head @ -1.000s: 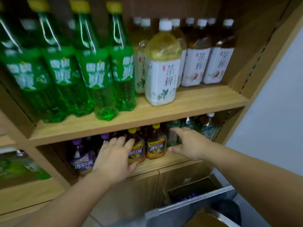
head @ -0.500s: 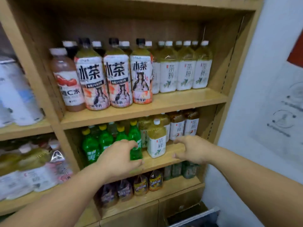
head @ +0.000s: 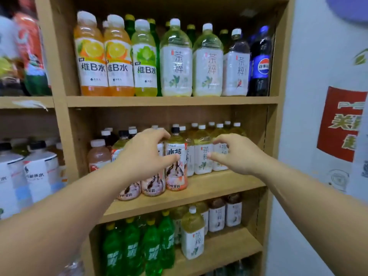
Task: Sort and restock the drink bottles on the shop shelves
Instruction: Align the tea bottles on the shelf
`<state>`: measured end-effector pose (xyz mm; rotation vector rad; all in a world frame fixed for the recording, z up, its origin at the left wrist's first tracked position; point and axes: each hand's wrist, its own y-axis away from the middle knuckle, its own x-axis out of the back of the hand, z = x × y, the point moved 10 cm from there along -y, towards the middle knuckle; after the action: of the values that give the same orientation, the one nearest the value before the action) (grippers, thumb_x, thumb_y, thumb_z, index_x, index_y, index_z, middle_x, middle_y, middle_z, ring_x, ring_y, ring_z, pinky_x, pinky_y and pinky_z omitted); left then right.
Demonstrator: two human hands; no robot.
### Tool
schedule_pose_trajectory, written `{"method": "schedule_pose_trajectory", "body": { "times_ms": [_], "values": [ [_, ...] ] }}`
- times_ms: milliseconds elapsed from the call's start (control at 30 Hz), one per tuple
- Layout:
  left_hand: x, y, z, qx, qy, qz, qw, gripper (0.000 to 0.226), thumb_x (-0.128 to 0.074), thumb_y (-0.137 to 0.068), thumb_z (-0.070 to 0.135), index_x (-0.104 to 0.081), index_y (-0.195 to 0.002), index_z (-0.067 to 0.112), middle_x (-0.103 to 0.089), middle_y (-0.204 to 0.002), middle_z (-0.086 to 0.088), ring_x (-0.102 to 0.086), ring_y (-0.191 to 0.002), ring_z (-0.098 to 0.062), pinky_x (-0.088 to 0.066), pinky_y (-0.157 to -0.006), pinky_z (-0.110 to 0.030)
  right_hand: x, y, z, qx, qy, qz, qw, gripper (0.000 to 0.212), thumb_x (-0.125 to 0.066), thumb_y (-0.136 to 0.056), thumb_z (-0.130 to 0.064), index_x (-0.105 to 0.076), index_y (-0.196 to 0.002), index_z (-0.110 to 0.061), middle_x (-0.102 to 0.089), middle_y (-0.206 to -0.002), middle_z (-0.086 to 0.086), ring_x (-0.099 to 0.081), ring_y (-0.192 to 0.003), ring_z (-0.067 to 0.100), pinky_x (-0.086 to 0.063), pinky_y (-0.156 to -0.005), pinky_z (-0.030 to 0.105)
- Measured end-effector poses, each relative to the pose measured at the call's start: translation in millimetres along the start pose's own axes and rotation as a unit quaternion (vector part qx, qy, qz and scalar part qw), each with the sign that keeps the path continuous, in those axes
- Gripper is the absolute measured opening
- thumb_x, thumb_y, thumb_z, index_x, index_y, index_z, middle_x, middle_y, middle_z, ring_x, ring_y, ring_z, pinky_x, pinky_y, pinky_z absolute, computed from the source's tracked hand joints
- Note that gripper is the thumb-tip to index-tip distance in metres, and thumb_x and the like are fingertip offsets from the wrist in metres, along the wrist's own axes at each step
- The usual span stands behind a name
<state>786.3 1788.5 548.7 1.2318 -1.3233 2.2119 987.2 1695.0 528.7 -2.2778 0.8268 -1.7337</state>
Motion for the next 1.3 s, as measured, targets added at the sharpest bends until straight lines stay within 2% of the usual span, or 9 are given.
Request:
{"method": "schedule_pose_trajectory", "body": {
  "times_ms": [267, 433, 567, 633, 767, 900, 1000, 1133, 1300],
  "values": [
    [45.5, -74.3, 42.8, -0.012, -0.027, 0.100, 0.995, 0.068, -0.070, -0.085, 0.060, -0.048, -0.142, 0.030, -0.053, -0.143, 0.003, -0.054, -0.125, -0.020, -0.048, -0.101, -0.042, 96.9, -59.1, 19.3, 0.042, -0.089, 0.137, 0.986, 0.055, -0.067, -0.092, -0.055, -0.059, -0.137, -0.025, -0.061, -0.138, -0.003, -0.061, -0.111, 0.013, -0.045, -0.089, 0.032],
    [62.0, -105.1, 39.7, 0.028, 0.002, 0.198, 0.980, 0.073, -0.070, -0.088, 0.053, -0.042, -0.149, 0.025, -0.047, -0.151, 0.000, -0.049, -0.134, -0.023, -0.044, -0.106, -0.043, 121.0, -91.5, 28.8, 0.072, -0.136, 0.184, 0.971, 0.061, -0.067, -0.093, -0.052, -0.051, -0.144, -0.023, -0.054, -0.145, 0.000, -0.052, -0.130, 0.019, -0.042, -0.096, 0.032],
    [58.9, -124.9, 20.6, 0.065, 0.025, 0.219, 0.973, 0.083, -0.072, -0.086, 0.053, -0.036, -0.154, 0.021, -0.045, -0.153, -0.002, -0.047, -0.138, -0.025, -0.043, -0.111, -0.049, 121.1, -123.5, 22.8, 0.086, -0.166, 0.192, 0.963, 0.074, -0.067, -0.091, -0.057, -0.042, -0.150, -0.021, -0.048, -0.151, 0.002, -0.049, -0.136, 0.023, -0.044, -0.106, 0.041],
    [56.7, -132.5, 17.2, 0.068, 0.040, 0.225, 0.971, 0.077, -0.074, -0.087, 0.048, -0.039, -0.150, 0.019, -0.051, -0.147, -0.002, -0.052, -0.131, -0.023, -0.047, -0.104, -0.043, 117.4, -135.4, 18.1, 0.091, -0.172, 0.192, 0.962, 0.080, -0.067, -0.091, -0.057, -0.037, -0.154, -0.018, -0.046, -0.154, 0.004, -0.046, -0.139, 0.025, -0.042, -0.111, 0.045],
    [53.2, -144.3, 17.1, 0.055, 0.057, 0.240, 0.967, 0.051, -0.071, -0.089, 0.044, -0.054, -0.134, 0.028, -0.061, -0.121, 0.010, -0.060, -0.103, -0.015, -0.045, -0.073, -0.029, 101.4, -149.1, 15.7, 0.092, -0.160, 0.177, 0.967, 0.090, -0.067, -0.092, -0.053, -0.022, -0.161, -0.016, -0.038, -0.161, 0.005, -0.037, -0.146, 0.026, -0.036, -0.113, 0.041],
    [53.2, -152.8, 10.2, 0.078, 0.016, 0.272, 0.959, 0.038, -0.067, -0.089, 0.049, -0.058, -0.118, 0.028, -0.065, -0.106, 0.010, -0.060, -0.091, -0.016, -0.045, -0.067, -0.033, 94.4, -161.2, 18.8, 0.086, -0.169, 0.194, 0.962, 0.080, -0.071, -0.087, -0.053, -0.035, -0.150, -0.018, -0.057, -0.142, 0.003, -0.055, -0.127, 0.028, -0.049, -0.100, 0.043],
    [49.6, -157.8, 6.6, 0.094, -0.038, 0.275, 0.956, 0.038, -0.068, -0.087, 0.047, -0.050, -0.112, 0.025, -0.062, -0.104, 0.005, -0.056, -0.089, -0.020, -0.043, -0.067, -0.036, 94.2, -169.0, 24.0, 0.058, -0.176, 0.208, 0.960, 0.073, -0.070, -0.088, -0.054, -0.041, -0.142, -0.015, -0.059, -0.135, 0.006, -0.057, -0.122, 0.029, -0.049, -0.092, 0.038],
    [46.7, -159.5, 8.3, 0.092, -0.048, 0.273, 0.956, 0.042, -0.068, -0.088, 0.045, -0.048, -0.118, 0.023, -0.061, -0.110, 0.004, -0.058, -0.098, -0.024, -0.042, -0.070, -0.036, 92.1, -169.9, 24.5, 0.044, -0.132, 0.257, 0.956, 0.057, -0.065, -0.087, -0.061, -0.056, -0.124, -0.019, -0.059, -0.116, 0.004, -0.056, -0.108, 0.023, -0.049, -0.083, 0.037],
    [47.3, -168.8, 8.9, 0.098, -0.022, 0.260, 0.960, 0.052, -0.069, -0.089, 0.048, -0.049, -0.123, 0.014, -0.057, -0.110, -0.003, -0.056, -0.101, -0.026, -0.046, -0.077, -0.040, 97.3, -168.0, 23.7, 0.042, -0.165, 0.281, 0.944, 0.051, -0.068, -0.087, -0.060, -0.060, -0.121, -0.023, -0.059, -0.115, -0.001, -0.056, -0.105, 0.019, -0.049, -0.085, 0.038]
  ]
}}
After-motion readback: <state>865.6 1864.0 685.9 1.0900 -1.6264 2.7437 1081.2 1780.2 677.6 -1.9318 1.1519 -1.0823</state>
